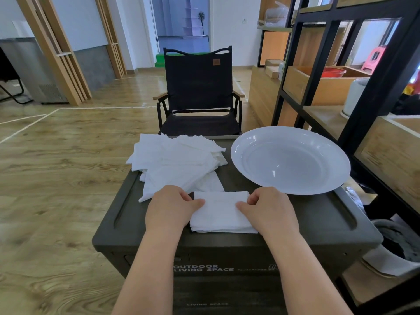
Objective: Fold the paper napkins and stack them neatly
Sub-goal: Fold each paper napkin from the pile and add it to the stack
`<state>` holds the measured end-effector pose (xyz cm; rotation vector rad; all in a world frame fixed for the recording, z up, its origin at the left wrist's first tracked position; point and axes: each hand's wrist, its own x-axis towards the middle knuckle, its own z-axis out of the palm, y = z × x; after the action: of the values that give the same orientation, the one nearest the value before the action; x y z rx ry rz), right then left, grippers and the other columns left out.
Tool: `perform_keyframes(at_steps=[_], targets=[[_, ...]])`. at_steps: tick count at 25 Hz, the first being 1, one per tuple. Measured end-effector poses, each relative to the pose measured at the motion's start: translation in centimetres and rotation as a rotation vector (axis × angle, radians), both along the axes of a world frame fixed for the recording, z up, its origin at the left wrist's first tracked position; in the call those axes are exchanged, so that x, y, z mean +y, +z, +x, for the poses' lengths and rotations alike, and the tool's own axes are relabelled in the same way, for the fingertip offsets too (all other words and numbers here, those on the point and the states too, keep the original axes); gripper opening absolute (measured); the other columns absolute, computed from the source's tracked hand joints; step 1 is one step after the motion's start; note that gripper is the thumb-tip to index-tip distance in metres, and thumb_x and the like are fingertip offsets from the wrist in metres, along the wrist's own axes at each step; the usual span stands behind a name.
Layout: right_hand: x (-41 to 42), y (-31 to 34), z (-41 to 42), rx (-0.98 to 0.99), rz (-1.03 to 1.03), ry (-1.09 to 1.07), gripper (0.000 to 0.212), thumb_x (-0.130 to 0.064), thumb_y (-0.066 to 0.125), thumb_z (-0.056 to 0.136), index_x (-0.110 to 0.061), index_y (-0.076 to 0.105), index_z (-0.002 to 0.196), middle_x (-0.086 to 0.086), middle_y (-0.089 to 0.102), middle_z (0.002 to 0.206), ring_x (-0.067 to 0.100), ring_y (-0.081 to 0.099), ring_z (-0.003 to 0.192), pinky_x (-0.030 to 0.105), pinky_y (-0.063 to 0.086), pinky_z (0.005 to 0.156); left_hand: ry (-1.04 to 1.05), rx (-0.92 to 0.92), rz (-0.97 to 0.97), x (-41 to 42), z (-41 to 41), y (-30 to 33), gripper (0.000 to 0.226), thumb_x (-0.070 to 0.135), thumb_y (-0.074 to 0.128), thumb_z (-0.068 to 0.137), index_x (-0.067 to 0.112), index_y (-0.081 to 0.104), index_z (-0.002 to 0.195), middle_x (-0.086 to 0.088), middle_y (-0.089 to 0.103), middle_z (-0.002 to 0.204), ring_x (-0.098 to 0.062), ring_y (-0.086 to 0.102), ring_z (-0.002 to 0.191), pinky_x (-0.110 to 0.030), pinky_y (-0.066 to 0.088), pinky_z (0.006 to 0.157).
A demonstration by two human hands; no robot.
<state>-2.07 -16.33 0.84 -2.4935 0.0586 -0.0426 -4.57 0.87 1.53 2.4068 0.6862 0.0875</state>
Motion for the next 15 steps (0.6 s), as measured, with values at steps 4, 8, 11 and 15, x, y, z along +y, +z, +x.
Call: perform_keyframes(at_steps=[4,8,11,15], targets=[[0.2,0.6,-0.4,-0.100,-0.004,-0.031,0.013,-0.036,0.066,0.082,-0.025,0.058,0.080,-0.010,0.057,0.075,0.003,0.047,0.061,0.013,0.030,0.050,0.103,-0.324,0.179,0.6,0.6,0.3,0.014,0.035,0.065,0.086,0.022,0.058,0.088,0.006,0.062,0.081,-0.010,0.054,0.072,-0.025,0.038,0.063],[0.6,1.1,-0.7,-0.221,0.085,-0.002,0.015,-0.042,0.065,0.083,-0.028,0.060,0.082,-0.014,0.053,0.069,0.006,0.051,0.068,0.010,0.029,0.054,0.022,-0.510,0.291,1.2,3.7,0.3,0.020,0.018,0.058,0.090,0.018,0.061,0.110,-0.002,0.064,0.103,-0.020,0.053,0.096,-0.026,0.036,0.072],[1.0,1.3,-1.0,-0.209,0.141,0.052,0.015,-0.044,0.064,0.083,-0.031,0.058,0.080,-0.016,0.048,0.064,0.005,0.050,0.064,0.008,0.031,0.056,-0.066,-0.493,0.361,1.2,5.3,-0.1,0.030,0.016,0.056,0.090,0.020,0.060,0.120,-0.003,0.061,0.118,-0.022,0.050,0.106,-0.027,0.037,0.081],[1.1,1.3,-1.1,-0.198,0.192,0.090,0.014,-0.044,0.065,0.082,-0.031,0.058,0.082,-0.014,0.048,0.062,0.003,0.051,0.060,0.006,0.032,0.057,-0.105,-0.478,0.380,0.8,5.7,-0.6,0.030,0.023,0.056,0.092,0.023,0.062,0.122,0.000,0.062,0.124,-0.020,0.050,0.111,-0.027,0.039,0.089]])
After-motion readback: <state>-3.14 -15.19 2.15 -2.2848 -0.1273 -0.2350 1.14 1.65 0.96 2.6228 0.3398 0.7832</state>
